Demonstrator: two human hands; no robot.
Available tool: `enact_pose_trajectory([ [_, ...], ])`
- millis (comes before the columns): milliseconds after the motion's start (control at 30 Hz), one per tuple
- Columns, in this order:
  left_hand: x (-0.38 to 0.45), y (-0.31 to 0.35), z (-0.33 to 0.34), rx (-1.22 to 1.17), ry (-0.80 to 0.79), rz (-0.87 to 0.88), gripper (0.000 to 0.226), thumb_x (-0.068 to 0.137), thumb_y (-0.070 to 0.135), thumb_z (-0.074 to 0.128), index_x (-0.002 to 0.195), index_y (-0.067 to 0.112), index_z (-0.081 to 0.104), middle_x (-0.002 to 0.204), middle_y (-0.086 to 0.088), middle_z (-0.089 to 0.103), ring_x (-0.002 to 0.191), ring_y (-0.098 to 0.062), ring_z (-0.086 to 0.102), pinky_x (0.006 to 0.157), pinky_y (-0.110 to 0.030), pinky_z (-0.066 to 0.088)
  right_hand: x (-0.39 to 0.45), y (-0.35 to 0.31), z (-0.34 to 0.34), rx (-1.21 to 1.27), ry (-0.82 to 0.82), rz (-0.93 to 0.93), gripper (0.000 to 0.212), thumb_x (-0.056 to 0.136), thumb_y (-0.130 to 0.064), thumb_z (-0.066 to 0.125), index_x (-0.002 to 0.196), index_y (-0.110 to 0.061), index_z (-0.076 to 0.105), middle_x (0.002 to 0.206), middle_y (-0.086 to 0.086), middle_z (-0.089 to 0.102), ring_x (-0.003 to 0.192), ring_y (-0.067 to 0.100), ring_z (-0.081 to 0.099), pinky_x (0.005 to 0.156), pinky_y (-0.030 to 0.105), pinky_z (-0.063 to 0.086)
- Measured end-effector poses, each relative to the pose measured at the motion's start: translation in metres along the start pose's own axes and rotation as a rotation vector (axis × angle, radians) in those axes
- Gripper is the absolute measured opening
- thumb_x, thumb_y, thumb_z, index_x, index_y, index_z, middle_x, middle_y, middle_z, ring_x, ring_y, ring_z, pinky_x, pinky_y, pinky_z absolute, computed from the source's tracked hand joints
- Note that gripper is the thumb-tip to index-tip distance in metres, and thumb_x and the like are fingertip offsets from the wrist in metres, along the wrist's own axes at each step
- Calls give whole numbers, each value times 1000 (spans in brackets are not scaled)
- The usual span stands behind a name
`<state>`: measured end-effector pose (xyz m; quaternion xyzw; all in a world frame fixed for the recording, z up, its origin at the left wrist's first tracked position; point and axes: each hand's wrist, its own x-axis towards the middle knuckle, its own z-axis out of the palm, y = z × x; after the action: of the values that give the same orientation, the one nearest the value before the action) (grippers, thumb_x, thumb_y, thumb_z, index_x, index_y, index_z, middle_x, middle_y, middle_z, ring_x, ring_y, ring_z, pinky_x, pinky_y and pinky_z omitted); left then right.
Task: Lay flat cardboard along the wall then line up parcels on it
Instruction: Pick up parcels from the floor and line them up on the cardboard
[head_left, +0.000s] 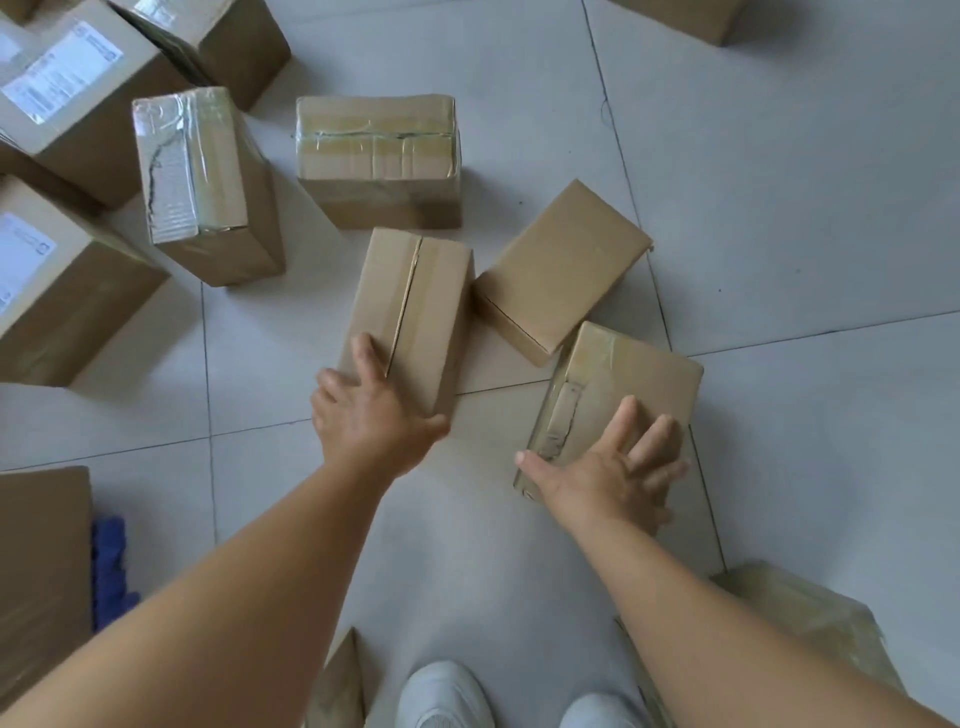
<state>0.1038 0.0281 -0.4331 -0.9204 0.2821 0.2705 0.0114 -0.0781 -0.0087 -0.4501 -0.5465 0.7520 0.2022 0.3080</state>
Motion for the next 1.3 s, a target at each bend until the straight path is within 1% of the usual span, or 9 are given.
enact_pose_trajectory([
  [133, -30, -24, 11, -85, -73, 6, 107, 61, 50, 76, 138, 30, 5, 119, -12, 29, 114, -32, 33, 106, -37, 28, -5, 8, 6, 45, 17, 99, 129, 57, -75, 68, 142, -31, -19, 147, 4, -31, 139, 42, 4, 103, 60, 32],
  [233, -37, -40, 9, -361, -153, -60, 105, 63, 45, 75, 142, 35, 6, 124, -10, 29, 118, -30, 35, 103, -40, 34, -6, 13, 5, 9, 29, 92, 127, 55, -71, 69, 142, -31, -15, 147, 4, -25, 135, 40, 13, 100, 57, 36],
  [333, -41, -60, 8, -567, -277, -132, 109, 59, 43, 72, 145, 39, 4, 126, -5, 32, 110, -27, 41, 96, -39, 39, -17, 16, 4, -64, 32, -6, 125, 56, -69, 70, 142, -32, -13, 147, 1, -22, 137, 39, 10, 101, 54, 35],
  [467, -55, -84, 11, -621, -433, -168, 114, 47, 38, 72, 140, 44, 6, 125, -4, 42, 106, -26, 52, 95, -42, 48, -37, 11, 10, -230, 14, -171, 126, 65, -65, 70, 143, -31, -22, 148, 3, -29, 141, 42, -8, 107, 59, 25],
  [567, -63, -100, 13, -690, -553, -220, 109, 56, 24, 69, 146, 36, 9, 119, -5, 55, 97, -20, 59, 75, -22, 47, -40, -3, 18, -212, 1, -278, 124, 68, -63, 70, 145, -30, -22, 150, 3, -29, 143, 39, -7, 108, 58, 26],
  [733, -53, -127, 23, -540, -351, -309, 64, 84, 11, 58, 141, 28, 34, 107, 2, 58, 95, -24, 58, 80, -33, 45, -30, -8, 25, 40, -43, -369, 120, 75, -42, 76, 150, -24, -15, 158, 6, -12, 145, 28, 7, 110, 44, 29],
  [900, -41, -122, 27, -685, -277, -333, 62, 84, 22, 67, 137, 27, 37, 119, 4, 56, 101, -22, 55, 77, -33, 45, -19, -1, 27, 246, -137, -221, 119, 72, -45, 77, 152, -20, -7, 158, 6, 16, 141, 26, 29, 109, 39, 32],
  [1067, -33, -113, 25, -823, -269, -400, 60, 83, 21, 71, 134, 28, 40, 112, 5, 53, 103, -23, 53, 86, -38, 46, -10, -4, 23, 411, -228, -146, 108, 72, -46, 77, 152, -29, 6, 154, -3, 31, 134, 21, 40, 108, 38, 37],
  [1300, -62, -109, 2, -929, -303, -452, 63, 86, 14, 68, 139, 29, 37, 106, 0, 55, 99, -25, 55, 81, -38, 45, -27, -1, -11, 440, -243, -138, 100, 74, -41, 77, 150, -34, 13, 149, -5, 39, 128, 22, 47, 105, 43, 41],
])
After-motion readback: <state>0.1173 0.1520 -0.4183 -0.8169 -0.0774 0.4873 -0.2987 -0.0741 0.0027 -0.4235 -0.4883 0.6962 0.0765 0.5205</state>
